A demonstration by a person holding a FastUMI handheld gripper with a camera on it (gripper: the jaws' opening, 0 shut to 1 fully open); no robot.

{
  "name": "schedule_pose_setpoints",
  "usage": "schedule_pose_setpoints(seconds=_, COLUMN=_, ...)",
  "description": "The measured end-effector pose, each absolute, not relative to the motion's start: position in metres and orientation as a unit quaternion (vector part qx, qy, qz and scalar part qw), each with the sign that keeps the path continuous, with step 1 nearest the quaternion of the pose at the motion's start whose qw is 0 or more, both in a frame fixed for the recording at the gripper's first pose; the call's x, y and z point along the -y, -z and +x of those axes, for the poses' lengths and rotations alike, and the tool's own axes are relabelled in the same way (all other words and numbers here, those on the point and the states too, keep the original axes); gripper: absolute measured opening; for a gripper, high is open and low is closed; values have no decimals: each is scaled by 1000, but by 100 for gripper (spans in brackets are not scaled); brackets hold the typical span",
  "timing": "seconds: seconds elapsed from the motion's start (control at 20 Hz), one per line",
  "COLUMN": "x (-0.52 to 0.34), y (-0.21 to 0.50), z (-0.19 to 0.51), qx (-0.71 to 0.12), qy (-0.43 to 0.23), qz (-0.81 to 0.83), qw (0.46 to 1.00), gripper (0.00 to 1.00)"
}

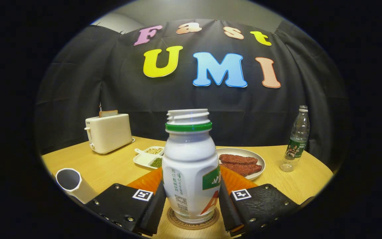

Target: Take the bottle from table, then pour the juice into the cup, finally place the bottle on the coaster

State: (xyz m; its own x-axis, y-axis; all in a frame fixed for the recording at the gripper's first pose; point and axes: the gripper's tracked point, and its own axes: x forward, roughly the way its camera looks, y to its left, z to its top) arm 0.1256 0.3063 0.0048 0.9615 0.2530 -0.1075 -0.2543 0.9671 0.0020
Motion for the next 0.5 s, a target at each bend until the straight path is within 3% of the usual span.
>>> schedule_pose_setpoints(seconds=0.35, x=-307, y=-5, z=126, qx=-56, qy=-141, qz=18, qw=988, gripper=76)
schedule_pose_setpoints(seconds=0.5, x=-310, y=-8, z=117, qx=-62, qy=-146, qz=25, qw=987, gripper=95)
